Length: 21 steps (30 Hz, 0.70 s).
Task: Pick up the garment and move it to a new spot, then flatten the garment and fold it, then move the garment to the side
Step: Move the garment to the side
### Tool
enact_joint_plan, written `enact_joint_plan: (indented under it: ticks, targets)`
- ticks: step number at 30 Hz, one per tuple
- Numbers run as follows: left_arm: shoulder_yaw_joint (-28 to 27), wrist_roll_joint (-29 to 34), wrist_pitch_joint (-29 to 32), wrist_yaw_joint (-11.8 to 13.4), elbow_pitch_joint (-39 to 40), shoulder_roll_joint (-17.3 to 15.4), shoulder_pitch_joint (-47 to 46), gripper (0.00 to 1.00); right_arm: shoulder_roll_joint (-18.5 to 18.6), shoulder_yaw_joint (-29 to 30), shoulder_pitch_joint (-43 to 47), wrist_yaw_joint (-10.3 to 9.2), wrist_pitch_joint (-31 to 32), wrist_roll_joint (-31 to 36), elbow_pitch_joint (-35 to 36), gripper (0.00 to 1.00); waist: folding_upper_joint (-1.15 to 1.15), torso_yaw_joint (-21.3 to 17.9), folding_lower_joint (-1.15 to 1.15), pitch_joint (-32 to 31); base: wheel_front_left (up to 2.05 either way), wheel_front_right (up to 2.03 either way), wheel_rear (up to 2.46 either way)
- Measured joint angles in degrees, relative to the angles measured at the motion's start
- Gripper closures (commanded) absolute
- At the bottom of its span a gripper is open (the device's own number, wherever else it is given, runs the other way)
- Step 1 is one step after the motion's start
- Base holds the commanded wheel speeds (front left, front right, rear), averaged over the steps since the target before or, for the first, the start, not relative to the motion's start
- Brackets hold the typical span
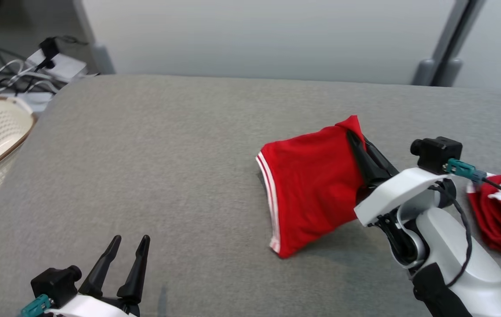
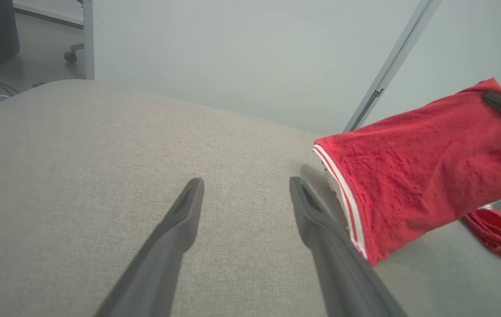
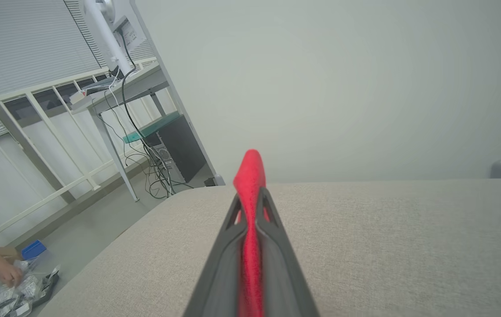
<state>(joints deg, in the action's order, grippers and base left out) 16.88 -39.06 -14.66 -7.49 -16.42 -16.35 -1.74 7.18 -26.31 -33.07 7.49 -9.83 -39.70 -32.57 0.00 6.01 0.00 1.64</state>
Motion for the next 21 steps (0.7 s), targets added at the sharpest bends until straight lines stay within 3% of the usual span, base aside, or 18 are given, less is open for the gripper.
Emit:
enact_joint_plan:
  ticks: [6, 21]
  targets:
    - [-0.5, 1.3, 0.0, 0.0, 0.6, 0.9, 0.4, 0.0, 1.2, 3.2, 6.0, 0.0, 3.3, 1.0, 5.2, 1.0, 0.0, -6.0, 0.0, -1.3, 0.0, 0.0, 0.0]
    - [-2.3, 3.9, 0.0, 0.0, 6.6, 0.1, 0.8, 0.0, -2.1, 8.5, 16.4, 0.0, 6.3, 8.6, 13.2, 1.0, 0.0, -21.9, 0.0, 0.2, 0.0, 0.0, 0.0]
